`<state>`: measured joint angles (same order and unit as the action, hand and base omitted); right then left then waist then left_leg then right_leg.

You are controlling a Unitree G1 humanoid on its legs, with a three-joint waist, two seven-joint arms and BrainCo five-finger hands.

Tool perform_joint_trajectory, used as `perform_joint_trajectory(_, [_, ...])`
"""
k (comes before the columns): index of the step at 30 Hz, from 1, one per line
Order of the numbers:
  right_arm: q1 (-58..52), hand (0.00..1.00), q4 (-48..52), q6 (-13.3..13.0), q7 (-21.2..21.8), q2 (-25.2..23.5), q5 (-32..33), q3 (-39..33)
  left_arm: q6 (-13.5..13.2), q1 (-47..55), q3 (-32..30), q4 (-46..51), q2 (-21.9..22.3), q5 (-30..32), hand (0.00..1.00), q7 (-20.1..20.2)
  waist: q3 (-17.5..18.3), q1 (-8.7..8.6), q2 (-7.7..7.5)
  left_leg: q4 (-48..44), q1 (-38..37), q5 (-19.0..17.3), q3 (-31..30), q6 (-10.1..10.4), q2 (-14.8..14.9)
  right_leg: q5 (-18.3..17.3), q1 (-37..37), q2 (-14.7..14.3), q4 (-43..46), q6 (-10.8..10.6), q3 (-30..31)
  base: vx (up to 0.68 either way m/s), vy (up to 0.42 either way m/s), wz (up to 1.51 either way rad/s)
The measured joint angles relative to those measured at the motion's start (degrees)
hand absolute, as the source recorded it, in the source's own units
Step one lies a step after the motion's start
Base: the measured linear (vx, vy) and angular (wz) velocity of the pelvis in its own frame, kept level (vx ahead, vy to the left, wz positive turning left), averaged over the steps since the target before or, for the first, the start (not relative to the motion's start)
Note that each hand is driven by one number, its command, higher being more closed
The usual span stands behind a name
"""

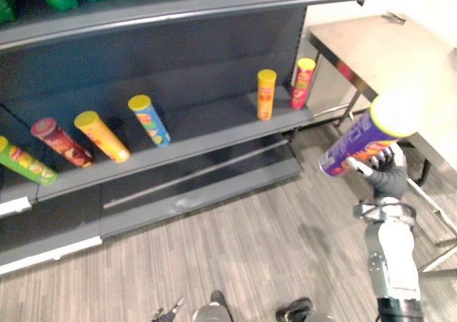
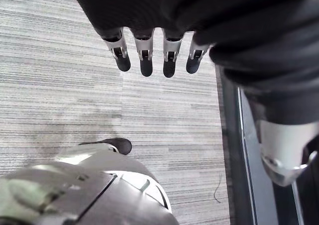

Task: Put the gum and the chips on the shelf.

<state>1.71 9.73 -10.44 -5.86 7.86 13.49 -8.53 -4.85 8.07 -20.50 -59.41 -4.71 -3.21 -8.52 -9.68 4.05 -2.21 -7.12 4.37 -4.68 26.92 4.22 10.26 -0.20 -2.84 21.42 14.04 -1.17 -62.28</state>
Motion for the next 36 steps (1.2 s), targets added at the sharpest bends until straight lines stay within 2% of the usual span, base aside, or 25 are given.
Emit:
perform_joint_trajectory(5, [-0.22, 1.0, -1.63, 0.01, 0.0, 0.05, 0.01, -0.05, 0.0, 0.01, -0.17, -0.01, 0.21, 1.83, 0.0, -0.01, 0.03, -0.15, -0.02, 3.59, -1.6, 3.11, 0.21, 0.27, -0.58, -0.09, 0.02, -0.5, 0.05, 0.38, 0.18, 0.03, 0.039, 0.03])
perform_joint_trajectory(10, [-0.22, 1.0, -1.79, 0.13, 0.39, 0.04, 0.02, 0.08, -0.02, -0.01, -0.25, 0.16, 0.25, 1.83, 0.0, 0.02, 0.17, -0.06, -0.27, 4.18, -1.91, 3.13, 0.49, 0.25, -0.85, -0.08, -0.02, -0.49, -0.21, 0.37, 0.83, 0.03, 0.044, 0.0])
perform_joint_trajectory(14, [-0.2, 1.0, -1.88, 0.13, 1.13, 0.04, 0.03, 0.73, -0.05, -0.01, -0.22, 0.3, 0.32, 1.77, 0.0, 0.03, 0.06, 0.31, -0.69, 3.82, -1.37, 2.89, 0.5, 0.2, -0.43, 0.9, 0.02, -1.77, -2.3, 1.28, 0.87, 0.01, 0.025, -0.01])
perform_joint_trajectory(19, [0.79, 1.0, -4.77, 0.23, 1.15, 0.14, 0.03, 4.52, -0.07, 0.31, -0.22, 0.34, 0.56, 1.59, 0.0, -0.02, -0.08, 1.8, -1.28, -8.4, 3.17, -4.18, -0.64, 0.24, 3.66, 2.04, 1.22, -3.47, -3.82, 1.88, 1.3, 0.0, 0.064, -0.03])
perform_joint_trajectory(21, [0.65, 1.0, -5.37, 0.27, 1.18, 0.16, 0.03, 5.72, -0.08, 0.37, -0.08, 0.31, 0.88, 1.53, 0.0, -0.03, -0.08, 2.56, -1.24, -11.81, 3.65, -6.76, -1.71, -0.02, 4.28, 2.05, 2.22, -1.99, -0.99, 1.86, 1.16, 0.02, 0.143, 0.29])
perform_joint_trajectory(22, [0.37, 1.0, -5.52, 0.31, 1.14, 0.19, 0.02, 6.23, -0.09, 0.34, 0.07, 0.3, 0.94, 1.48, 0.0, -0.05, -0.08, 2.48, -1.21, -13.37, 4.32, -8.06, -3.79, -0.78, 3.61, 2.06, 2.4, 1.03, 4.25, 1.85, 1.34, 0.03, 0.19, 0.85])
perform_joint_trajectory(23, [0.11, 1.0, -5.55, 0.44, 1.1, 0.22, 0.01, 6.66, -0.08, 0.16, 0.09, 0.35, 0.53, 1.1, 0.0, -0.1, -0.33, 2.31, -1.73, -13.74, 4.65, -8.88, -6.16, -1.9, 1.77, 2.84, 2.1, 5.22, 11.12, 2.29, 2.68, 0.05, 0.292, 1.16])
perform_joint_trajectory(24, [0.1, 1.0, -5.73, 0.54, 1.16, 0.25, -0.06, 7.16, -0.07, 0.17, 0.1, 0.46, 0.29, 1.09, 0.0, -0.17, -0.45, 2.3, -1.8, -14.2, 4.79, -9.04, -8.05, -2.37, 0.29, 5.31, 1.46, 7.99, 15.63, 4.44, 5.6, 0.04, 0.276, 1.11])
perform_joint_trajectory(25, [0.13, 1.0, -5.84, 0.59, 1.16, 0.25, -0.1, 7.5, -0.05, 0.31, 0.16, 0.66, 0.11, 1.05, 0.0, -0.24, -0.46, 2.31, -1.68, -14.43, 4.89, -9.21, -9.64, -2.99, -0.56, 7.65, 0.13, 9.14, 18.47, 7.64, 9.68, 0.07, 0.312, 1.33])
perform_joint_trajectory(26, [0.09, 1.0, -5.86, 0.57, 1.35, 0.08, -0.16, 8.62, -0.14, 0.74, 1.27, 1.42, -0.58, 0.98, 0.0, -0.59, -0.79, 1.87, -0.97, -14.41, 4.83, -9.47, -14.01, -4.08, -2.27, 12.72, -4.99, 9.28, 23.83, 11.67, 23.82, 0.11, 0.235, 1.24])
perform_joint_trajectory(27, [0.24, 1.0, -6.01, 0.59, 1.5, -0.08, -0.18, 9.23, -0.13, 0.64, 1.77, 1.53, -1.16, 0.97, 0.0, -0.78, -0.86, 1.72, -1.2, -14.23, 4.79, -9.51, -15.7, -4.96, -2.6, 10.41, -6.65, 7.63, 24.54, 9.03, 29.79, 0.15, 0.212, 1.56])
perform_joint_trajectory(28, [0.41, 1.0, -6.01, 0.63, 2.12, -0.14, -0.4, 10.47, -0.11, 0.62, 2.2, 1.73, -2.13, 0.96, 0.0, -1.48, -0.89, 1.37, -1.22, -13.65, 4.59, -9.5, -18.62, -6.01, -3.67, 3.85, -8.43, 3.48, 25.09, 4.18, 37.74, 0.15, 0.106, 1.13])
perform_joint_trajectory(30, [0.43, 1.0, -5.99, 0.61, 2.84, -0.25, -0.41, 11.64, -0.12, 0.82, 2.14, 1.74, -2.47, 0.95, 0.0, -2.05, -0.89, 1.03, -1.23, -12.17, 2.87, -8.76, -21.49, -6.36, -5.77, -1.03, -9.71, -0.24, 23.78, 1.86, 42.62, 0.19, 0.137, 1.2])
perform_joint_trajectory(32, [0.55, 1.0, -5.92, 0.56, 3.19, -0.89, -0.27, 11.8, -0.12, 1.19, 2.17, 1.72, -2.32, 0.95, 0.0, -2.31, -0.93, 1.05, -1.17, -11.02, 1.02, -8.69, -23.35, -6.39, -7.74, -2.13, -11.07, -2.97, 19.93, 0.85, 44.0, 0.21, 0.088, 0.84])
perform_joint_trajectory(33, [0.7, 1.0, -5.92, 0.56, 3.18, -1.18, 0.03, 11.78, -0.14, 1.04, 2.21, 1.72, -2.34, 0.87, 0.0, -2.33, -1.13, 1.04, -0.84, -10.85, 0.32, -8.7, -24.83, -6.37, -8.41, -2.18, -12.11, -5.36, 15.8, 0.41, 45.39, 0.22, 0.014, 0.75])
perform_joint_trajectory(34, [0.76, 1.0, -5.86, 0.55, 3.17, -1.18, 0.06, 11.58, -0.16, 0.42, 2.28, 1.69, -2.43, -0.36, 0.0, -2.35, -1.3, 0.87, -0.58, -10.85, 0.28, -8.72, -26.44, -6.3, -8.81, -1.55, -13.13, -7.67, 11.4, -0.57, 48.08, 0.21, -0.011, 0.78])
perform_joint_trajectory(36, [0.77, 1.0, -5.82, 0.55, 2.91, -1.18, 0.13, 11.31, -0.23, -0.58, 2.34, 1.5, -2.4, -1.05, 0.0, -2.35, -1.68, 0.76, -0.69, -11.08, 0.03, -9.01, -28.5, -5.75, -9.46, -0.26, -13.92, -9.98, 5.79, -2.48, 53.16, 0.21, -0.099, 0.8])
